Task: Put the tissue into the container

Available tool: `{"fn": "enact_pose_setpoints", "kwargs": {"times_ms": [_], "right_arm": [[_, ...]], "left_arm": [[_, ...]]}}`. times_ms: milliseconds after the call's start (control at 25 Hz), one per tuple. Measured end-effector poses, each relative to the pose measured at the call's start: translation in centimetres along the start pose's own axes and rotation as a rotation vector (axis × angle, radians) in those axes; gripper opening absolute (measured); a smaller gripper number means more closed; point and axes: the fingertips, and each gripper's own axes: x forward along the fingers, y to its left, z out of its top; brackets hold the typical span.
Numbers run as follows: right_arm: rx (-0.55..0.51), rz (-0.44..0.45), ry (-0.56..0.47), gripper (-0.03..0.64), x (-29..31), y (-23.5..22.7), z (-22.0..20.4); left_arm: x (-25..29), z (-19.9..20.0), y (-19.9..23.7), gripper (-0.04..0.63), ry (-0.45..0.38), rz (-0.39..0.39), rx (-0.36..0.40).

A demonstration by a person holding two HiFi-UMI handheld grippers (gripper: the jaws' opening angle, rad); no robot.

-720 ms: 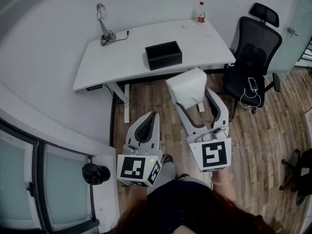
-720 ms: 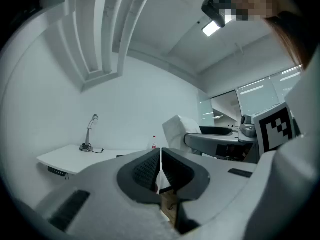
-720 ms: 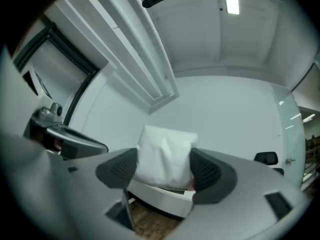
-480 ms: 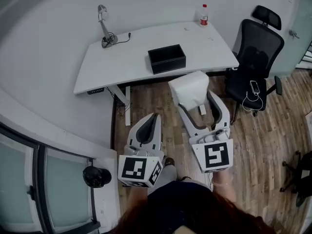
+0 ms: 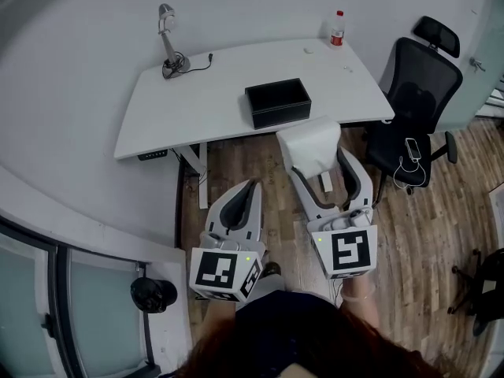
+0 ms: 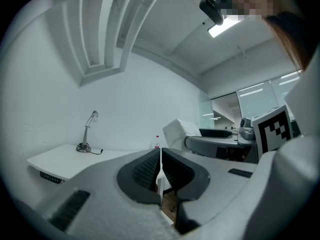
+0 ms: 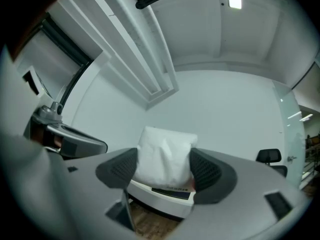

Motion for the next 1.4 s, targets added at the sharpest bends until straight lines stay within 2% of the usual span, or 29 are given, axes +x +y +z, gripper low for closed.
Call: {"fn": "enact_pose_setpoints", "kwargs": {"times_ms": [360,720,1400], "right_arm": [[-0.027,-0.039,0.019,0.350,3.7,0.8,0.3],[-0.048,-0.073,0.047,0.348,5.0,1.9,0.2],[-0.082,-0.069,0.087,0.347,10.1,1.1,-1.2]], "left_arm": [[1.6,0.5,3.5,0.032,-0.011,-0.050,-0.005],[2.5,0.1,5.2,0.032,-0.009,-0.100,-0.033],[6.3,-1.1,8.0,0.032,0.029,-0.123,-0.035]]}}
